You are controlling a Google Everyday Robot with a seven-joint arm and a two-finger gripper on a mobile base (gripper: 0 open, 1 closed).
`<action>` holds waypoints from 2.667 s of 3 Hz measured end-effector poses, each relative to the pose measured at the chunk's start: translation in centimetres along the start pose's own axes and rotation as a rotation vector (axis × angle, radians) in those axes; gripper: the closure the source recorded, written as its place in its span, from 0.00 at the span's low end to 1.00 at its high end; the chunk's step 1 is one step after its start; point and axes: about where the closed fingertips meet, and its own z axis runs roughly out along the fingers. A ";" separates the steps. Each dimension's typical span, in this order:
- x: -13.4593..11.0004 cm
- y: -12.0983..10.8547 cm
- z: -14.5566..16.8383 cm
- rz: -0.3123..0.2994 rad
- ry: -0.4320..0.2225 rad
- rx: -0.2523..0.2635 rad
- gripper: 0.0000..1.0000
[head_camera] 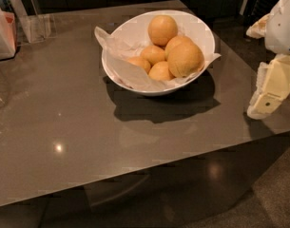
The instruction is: Pick orange from white bowl
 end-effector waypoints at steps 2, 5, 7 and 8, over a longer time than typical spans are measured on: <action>-6.3 -5.0 1.5 0.006 -0.178 -0.038 0.00; -8.0 -6.9 6.2 0.105 -0.251 -0.111 0.00; -9.2 -8.0 10.7 0.176 -0.263 -0.199 0.00; -9.2 -8.1 10.8 0.177 -0.263 -0.200 0.19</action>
Offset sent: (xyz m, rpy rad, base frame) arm 0.1102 0.0817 0.0169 0.2949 0.0246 0.0798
